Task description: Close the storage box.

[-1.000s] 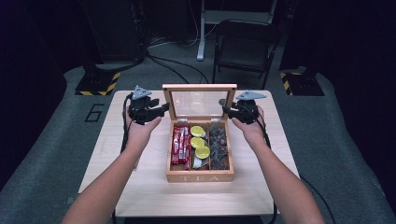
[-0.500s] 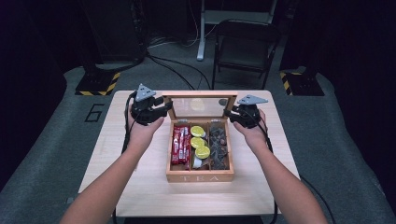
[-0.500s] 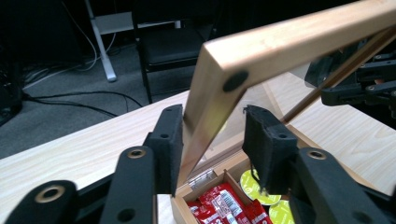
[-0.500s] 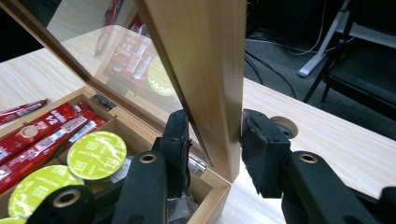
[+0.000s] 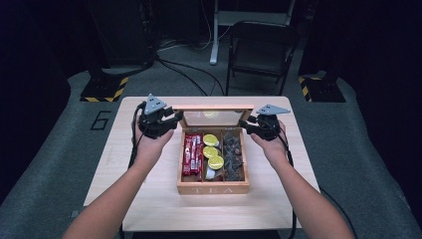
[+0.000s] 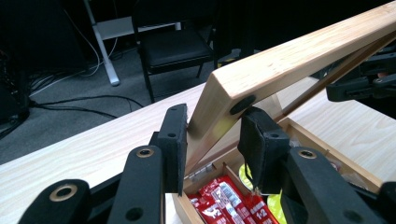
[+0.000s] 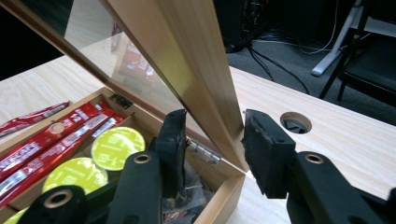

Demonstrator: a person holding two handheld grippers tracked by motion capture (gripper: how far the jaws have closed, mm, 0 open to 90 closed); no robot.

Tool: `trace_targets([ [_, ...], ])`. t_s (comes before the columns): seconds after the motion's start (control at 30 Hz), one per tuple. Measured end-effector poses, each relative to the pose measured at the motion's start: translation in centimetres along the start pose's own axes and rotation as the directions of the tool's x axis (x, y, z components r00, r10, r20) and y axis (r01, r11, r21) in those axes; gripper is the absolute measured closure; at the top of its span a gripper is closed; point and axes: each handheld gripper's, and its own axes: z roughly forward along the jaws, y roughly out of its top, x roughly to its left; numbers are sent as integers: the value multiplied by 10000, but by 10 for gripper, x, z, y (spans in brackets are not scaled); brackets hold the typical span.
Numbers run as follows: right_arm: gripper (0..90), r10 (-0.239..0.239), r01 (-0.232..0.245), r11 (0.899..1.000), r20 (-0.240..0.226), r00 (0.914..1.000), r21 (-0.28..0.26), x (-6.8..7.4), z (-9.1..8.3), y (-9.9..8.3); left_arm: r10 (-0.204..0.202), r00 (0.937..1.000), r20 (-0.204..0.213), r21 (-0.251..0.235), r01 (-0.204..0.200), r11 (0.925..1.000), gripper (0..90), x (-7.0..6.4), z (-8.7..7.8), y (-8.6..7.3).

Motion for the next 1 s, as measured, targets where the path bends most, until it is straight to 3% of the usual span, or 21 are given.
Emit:
trace_targets([
  [0.53, 538, -391, 387, 9992, -557, 9977, -82, 18, -34, -6, 150, 9985, 527, -18, -149, 9999, 602, -13, -19, -32],
  [0.7, 527, -393, 381, 9991, -624, 9973, -204, 25, -49, -9, 377, 9971, 659, 63, -382, 9993, 598, -17, -25, -42],
  [1.0, 497, -560, 534, 9982, -1037, 9930, -275, 37, -68, -15, 225, 9949, 987, 256, -252, 9994, 591, -21, -31, -57],
])
